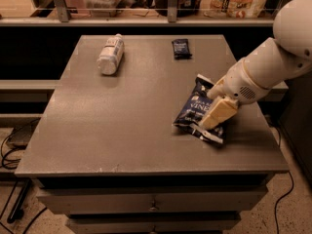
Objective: Move blue chip bag near blue plastic bottle
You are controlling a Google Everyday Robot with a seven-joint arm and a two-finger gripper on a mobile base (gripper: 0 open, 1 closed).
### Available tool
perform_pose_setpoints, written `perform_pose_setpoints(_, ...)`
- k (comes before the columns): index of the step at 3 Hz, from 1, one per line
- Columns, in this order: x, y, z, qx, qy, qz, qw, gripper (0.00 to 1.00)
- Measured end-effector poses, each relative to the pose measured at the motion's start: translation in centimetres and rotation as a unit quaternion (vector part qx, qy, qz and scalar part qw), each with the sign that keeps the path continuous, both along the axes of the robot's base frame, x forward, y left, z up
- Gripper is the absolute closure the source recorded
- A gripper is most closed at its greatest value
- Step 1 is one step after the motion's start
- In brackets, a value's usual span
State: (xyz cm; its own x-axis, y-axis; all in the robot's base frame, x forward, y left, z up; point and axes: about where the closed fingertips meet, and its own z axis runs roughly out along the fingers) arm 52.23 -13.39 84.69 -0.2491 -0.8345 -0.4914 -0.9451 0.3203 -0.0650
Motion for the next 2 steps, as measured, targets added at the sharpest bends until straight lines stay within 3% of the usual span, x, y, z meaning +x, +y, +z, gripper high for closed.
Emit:
perform_pose_setpoints(1,1.3,0.7,1.2,0.017,-0.014,0.0,0.9998,0.73)
perform_pose_setpoints(2,2.5,1.6,2.2,0.029,-0.026,0.003,0.9992,0.96)
